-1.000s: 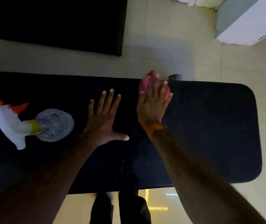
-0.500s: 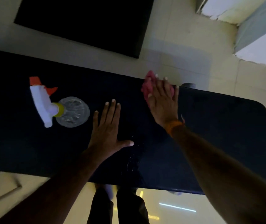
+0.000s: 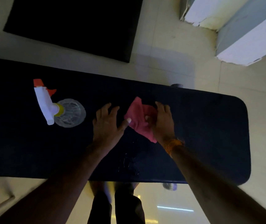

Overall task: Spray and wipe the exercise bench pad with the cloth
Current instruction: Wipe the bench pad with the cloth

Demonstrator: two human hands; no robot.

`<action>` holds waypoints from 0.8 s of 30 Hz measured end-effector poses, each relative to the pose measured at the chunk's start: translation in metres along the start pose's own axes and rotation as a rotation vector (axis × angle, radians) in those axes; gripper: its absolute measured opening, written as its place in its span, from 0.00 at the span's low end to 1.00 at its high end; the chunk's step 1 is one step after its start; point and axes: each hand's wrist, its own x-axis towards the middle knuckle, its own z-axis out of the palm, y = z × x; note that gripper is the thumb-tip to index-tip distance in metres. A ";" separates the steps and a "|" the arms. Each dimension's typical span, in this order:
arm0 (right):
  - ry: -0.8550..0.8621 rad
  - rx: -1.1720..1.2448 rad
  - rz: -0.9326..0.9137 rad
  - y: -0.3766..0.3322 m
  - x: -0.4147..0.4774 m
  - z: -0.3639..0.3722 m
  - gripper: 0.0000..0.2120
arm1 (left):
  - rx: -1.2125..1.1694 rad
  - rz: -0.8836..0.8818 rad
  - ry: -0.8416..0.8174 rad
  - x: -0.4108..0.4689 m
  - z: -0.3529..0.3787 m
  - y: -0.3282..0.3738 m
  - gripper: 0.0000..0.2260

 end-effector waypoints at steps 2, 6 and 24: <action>-0.058 0.072 0.100 -0.004 0.003 -0.006 0.24 | -0.112 -0.011 0.053 0.002 0.000 0.012 0.23; -0.011 0.323 0.020 -0.016 -0.005 -0.021 0.06 | -0.524 -0.147 -0.004 0.003 -0.005 0.038 0.10; -0.498 1.014 0.284 -0.024 -0.026 -0.032 0.32 | -1.471 -0.407 -0.474 0.009 -0.032 0.050 0.19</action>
